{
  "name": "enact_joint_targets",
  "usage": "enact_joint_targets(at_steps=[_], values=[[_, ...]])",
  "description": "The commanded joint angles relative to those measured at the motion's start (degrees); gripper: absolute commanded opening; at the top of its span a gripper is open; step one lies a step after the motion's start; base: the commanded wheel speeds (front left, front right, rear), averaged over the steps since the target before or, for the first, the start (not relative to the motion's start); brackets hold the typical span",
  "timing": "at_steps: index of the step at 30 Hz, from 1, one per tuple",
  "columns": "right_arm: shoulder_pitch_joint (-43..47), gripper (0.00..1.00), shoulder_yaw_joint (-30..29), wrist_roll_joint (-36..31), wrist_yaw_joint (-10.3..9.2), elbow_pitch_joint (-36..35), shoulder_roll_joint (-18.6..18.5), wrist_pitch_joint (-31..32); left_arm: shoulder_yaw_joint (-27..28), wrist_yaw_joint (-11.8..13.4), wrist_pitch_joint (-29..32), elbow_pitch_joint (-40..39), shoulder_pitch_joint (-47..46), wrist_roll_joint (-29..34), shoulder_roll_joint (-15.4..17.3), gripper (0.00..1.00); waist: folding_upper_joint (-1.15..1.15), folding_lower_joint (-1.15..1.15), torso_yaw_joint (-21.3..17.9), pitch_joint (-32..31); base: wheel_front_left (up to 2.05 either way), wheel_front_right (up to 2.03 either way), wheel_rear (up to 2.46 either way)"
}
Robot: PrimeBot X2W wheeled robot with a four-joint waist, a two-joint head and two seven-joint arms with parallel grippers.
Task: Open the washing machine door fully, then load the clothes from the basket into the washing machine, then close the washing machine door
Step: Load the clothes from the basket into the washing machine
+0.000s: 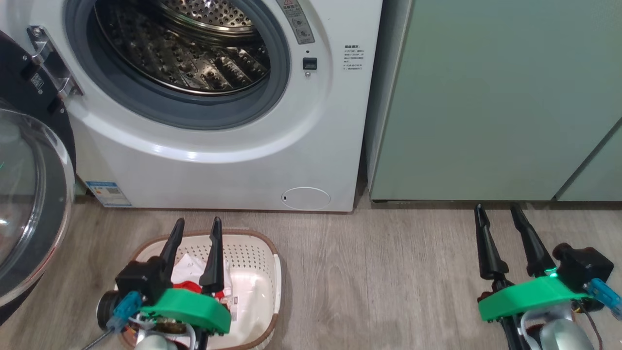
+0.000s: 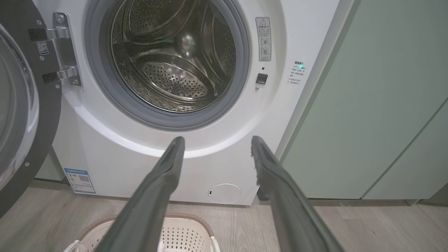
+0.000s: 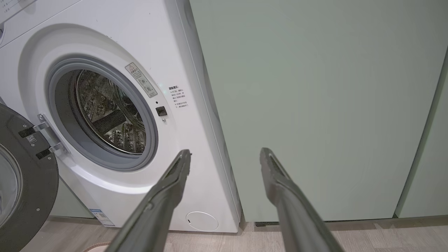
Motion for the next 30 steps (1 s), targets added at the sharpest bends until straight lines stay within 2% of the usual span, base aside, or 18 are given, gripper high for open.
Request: enact_joint_targets(at_steps=[1,14,18,24,30], values=[[-2.1,1.0,1.4,0.4,0.0,-1.5,-0.2,-0.5,1.8,0.2,-0.3,-1.6,-2.0,0.1,0.5,1.0,0.0,0.0,0.0,-0.1,0.0,0.0,0.0],[-2.1,1.0,1.7,0.2,0.0,-1.5,-0.2,-0.5,1.5,0.6,-0.3,-0.8,-1.9,0.0,0.5,1.0,0.0,0.0,-0.4,-0.3,0.0,0.0,0.0],[-2.1,1.0,1.8,-0.1,0.0,-1.6,-0.2,-0.5,1.2,1.4,-0.3,0.9,-1.8,0.8,0.5,1.0,0.0,0.0,-0.6,0.0,0.0,0.0,0.0],[-2.3,1.0,2.0,-0.4,0.0,-1.8,-0.2,-0.5,0.1,3.9,-0.3,7.0,-2.4,2.8,0.5,1.0,0.0,0.0,-1.2,2.0,0.0,0.0,0.0],[-3.9,1.0,2.6,-0.7,0.0,-2.5,-0.3,-0.5,-0.7,4.4,-0.3,16.2,-6.7,6.0,0.6,1.0,0.0,0.0,-1.9,8.1,0.0,0.0,0.0]])
